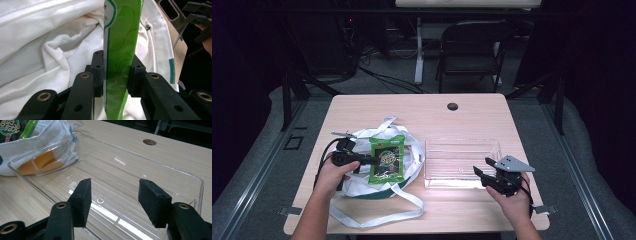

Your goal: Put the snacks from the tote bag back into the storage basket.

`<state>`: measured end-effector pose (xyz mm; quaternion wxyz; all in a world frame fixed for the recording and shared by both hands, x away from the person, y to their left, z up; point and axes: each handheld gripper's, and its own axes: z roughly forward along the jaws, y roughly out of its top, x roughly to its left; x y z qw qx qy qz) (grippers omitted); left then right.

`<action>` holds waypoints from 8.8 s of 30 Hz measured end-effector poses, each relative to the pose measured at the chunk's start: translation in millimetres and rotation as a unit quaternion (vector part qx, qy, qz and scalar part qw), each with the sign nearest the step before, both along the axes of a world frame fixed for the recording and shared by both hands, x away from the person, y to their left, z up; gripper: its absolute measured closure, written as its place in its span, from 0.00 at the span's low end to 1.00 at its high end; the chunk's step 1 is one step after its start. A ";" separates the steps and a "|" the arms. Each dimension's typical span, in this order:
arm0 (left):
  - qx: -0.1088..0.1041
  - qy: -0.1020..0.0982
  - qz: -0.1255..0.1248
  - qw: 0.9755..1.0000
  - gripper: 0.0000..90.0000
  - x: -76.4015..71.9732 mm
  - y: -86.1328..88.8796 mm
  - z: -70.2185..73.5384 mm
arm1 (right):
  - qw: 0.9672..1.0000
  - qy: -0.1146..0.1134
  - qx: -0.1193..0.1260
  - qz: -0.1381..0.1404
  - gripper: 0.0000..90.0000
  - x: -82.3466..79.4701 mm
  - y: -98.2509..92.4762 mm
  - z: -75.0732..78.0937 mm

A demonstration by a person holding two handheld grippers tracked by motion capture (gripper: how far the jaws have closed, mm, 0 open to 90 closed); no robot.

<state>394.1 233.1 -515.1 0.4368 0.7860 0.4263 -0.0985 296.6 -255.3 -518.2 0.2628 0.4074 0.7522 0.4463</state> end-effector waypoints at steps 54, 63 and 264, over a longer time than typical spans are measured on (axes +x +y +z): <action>-0.022 -0.144 0.057 0.988 0.80 -14.3 -0.2 34.6 | 0.999 0.017 -0.015 0.031 0.53 7.7 2.1 16.5; -0.022 -0.156 0.049 0.986 0.80 -17.8 -6.8 40.4 | 0.996 0.045 -0.037 0.070 0.58 20.2 10.1 28.6; -0.079 -0.191 -0.078 0.975 0.56 -36.5 -110.9 47.8 | 0.833 0.186 -0.346 0.389 0.84 96.9 141.4 170.1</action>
